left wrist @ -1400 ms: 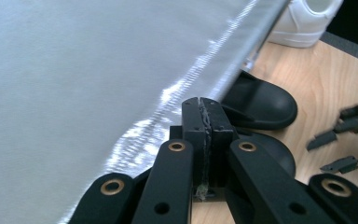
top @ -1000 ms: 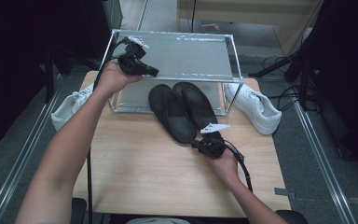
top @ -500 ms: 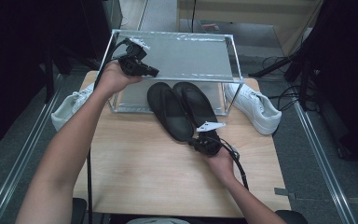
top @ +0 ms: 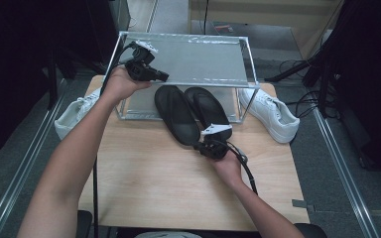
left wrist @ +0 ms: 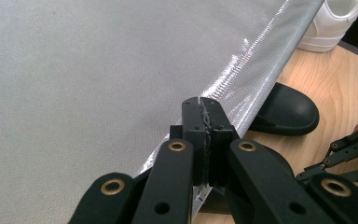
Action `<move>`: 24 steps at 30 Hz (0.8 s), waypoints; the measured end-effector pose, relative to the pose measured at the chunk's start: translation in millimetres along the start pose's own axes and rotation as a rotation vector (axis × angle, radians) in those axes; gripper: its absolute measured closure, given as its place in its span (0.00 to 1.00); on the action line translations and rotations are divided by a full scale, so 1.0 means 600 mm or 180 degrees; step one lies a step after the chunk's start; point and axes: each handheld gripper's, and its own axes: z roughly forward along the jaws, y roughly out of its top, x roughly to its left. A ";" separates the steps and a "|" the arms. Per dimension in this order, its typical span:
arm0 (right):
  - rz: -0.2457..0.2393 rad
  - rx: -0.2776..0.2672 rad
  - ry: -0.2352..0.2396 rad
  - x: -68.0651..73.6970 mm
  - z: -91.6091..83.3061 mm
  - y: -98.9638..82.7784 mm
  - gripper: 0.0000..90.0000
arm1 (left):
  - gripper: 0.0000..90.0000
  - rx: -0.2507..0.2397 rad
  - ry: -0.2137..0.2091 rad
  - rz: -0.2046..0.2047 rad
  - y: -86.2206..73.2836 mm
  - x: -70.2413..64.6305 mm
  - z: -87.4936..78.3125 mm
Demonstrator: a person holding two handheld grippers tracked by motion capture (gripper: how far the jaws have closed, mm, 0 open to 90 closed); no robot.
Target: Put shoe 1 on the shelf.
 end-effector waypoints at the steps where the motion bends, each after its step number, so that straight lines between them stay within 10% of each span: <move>1: -0.0006 -0.0014 0.0013 0.000 0.003 0.004 0.99 | 1.00 0.0000 0.0001 -0.0014 0.000 0.000 0.000; 24: 0.0225 -0.0105 0.0103 0.006 0.073 0.082 0.99 | 1.00 -0.0056 -0.0022 -0.0024 -0.004 0.004 0.002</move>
